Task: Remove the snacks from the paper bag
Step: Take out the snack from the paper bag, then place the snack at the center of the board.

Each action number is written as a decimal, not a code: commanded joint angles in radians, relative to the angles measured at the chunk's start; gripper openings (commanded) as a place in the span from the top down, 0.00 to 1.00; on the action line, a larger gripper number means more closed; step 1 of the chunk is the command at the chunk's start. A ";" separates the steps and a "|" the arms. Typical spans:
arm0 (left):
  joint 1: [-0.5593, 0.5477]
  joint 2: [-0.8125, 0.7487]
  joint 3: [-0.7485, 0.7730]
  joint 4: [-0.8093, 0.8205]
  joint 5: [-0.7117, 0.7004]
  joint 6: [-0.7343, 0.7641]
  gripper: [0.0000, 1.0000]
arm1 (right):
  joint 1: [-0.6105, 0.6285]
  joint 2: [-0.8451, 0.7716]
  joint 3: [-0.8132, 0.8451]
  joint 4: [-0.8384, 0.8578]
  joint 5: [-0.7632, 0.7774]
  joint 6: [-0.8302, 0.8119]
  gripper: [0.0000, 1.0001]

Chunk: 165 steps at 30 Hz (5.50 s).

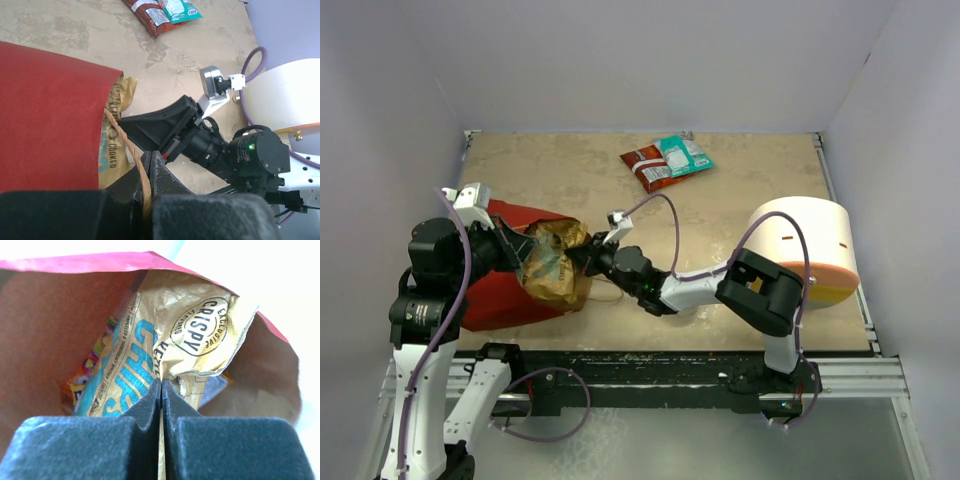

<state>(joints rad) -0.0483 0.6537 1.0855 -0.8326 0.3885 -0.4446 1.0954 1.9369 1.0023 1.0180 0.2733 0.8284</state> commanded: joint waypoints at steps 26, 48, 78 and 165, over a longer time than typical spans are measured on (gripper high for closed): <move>-0.001 0.046 0.103 0.047 0.035 -0.022 1.00 | -0.165 -0.117 -0.201 -0.174 -0.429 -0.030 0.24; -0.001 0.050 0.093 0.027 0.038 -0.009 1.00 | -0.110 0.079 -0.096 -0.072 -0.497 0.161 0.33; -0.002 0.047 0.172 -0.048 -0.108 0.080 1.00 | -0.100 -0.242 -0.184 -0.077 -0.396 0.077 1.00; -0.013 0.042 0.150 -0.010 -0.175 0.048 1.00 | -0.629 0.122 1.150 -1.367 -0.089 -1.579 1.00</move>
<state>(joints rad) -0.0559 0.7116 1.2251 -0.9031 0.1772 -0.3603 0.4820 2.0266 2.0842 -0.4759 0.1184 -0.6559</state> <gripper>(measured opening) 0.003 0.038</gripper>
